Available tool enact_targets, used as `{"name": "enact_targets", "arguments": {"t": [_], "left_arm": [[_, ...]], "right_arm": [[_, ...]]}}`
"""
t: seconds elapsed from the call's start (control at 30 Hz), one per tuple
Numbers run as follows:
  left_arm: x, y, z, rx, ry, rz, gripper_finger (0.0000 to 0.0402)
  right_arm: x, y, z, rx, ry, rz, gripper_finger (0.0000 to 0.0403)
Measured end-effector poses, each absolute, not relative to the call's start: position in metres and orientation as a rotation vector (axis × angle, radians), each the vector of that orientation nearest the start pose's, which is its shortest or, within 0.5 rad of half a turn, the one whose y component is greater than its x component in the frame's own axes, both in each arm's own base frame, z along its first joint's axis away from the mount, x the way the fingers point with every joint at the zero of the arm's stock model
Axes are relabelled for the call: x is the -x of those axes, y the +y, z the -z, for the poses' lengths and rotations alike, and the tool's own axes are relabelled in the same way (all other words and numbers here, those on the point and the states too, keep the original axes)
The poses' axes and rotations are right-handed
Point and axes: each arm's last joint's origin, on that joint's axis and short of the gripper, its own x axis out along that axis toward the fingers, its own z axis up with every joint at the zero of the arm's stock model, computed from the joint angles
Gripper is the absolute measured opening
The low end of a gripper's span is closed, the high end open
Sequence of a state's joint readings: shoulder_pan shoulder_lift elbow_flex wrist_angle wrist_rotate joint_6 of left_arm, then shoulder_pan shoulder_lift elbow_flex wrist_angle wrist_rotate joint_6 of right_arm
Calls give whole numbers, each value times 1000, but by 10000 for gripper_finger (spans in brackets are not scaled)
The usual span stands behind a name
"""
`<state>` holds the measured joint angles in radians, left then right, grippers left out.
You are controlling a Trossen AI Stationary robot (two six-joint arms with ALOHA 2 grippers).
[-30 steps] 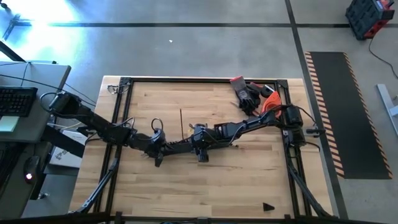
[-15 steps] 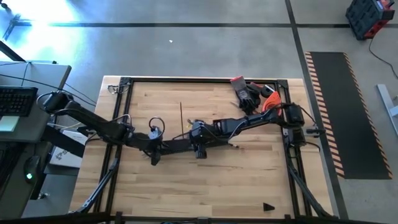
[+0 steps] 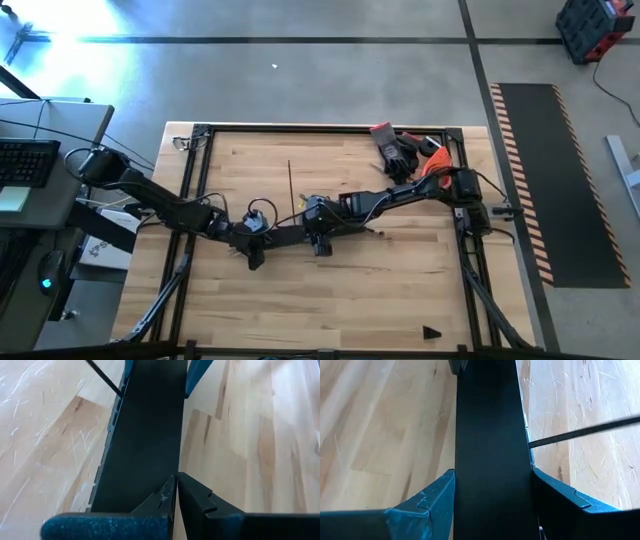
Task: Ziptie cables
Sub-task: Close the black cable duct
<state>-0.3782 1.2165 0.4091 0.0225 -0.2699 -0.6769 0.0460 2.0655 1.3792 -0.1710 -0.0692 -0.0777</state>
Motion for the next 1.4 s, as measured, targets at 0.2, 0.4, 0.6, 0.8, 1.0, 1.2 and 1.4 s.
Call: {"name": "enact_targets", "arguments": {"t": [0.2, 0.4, 0.6, 0.8, 1.0, 1.2, 1.4], "left_arm": [[-196, -71, -155, 421, 707, -105, 0], [-194, -70, -155, 417, 716, -118, 0], [-197, -71, -142, 399, 771, -147, 0], [-202, -73, -132, 386, 800, -166, 0], [-202, -74, -127, 386, 829, -155, 0], [-203, -75, -127, 382, 821, -141, 0], [-203, -77, -143, 445, 735, -68, 0]], "right_arm": [[-436, 22, -159, 68, 855, -146, 206], [-442, 22, -174, 92, 866, -154, 206], [-440, 18, -171, 91, 891, -151, 206], [-441, 16, -162, 94, 919, -154, 205], [-443, 14, -154, 97, 928, -155, 205], [-443, 13, -154, 97, 930, -156, 205], [-443, 13, -153, 96, 939, -162, 204]]}}
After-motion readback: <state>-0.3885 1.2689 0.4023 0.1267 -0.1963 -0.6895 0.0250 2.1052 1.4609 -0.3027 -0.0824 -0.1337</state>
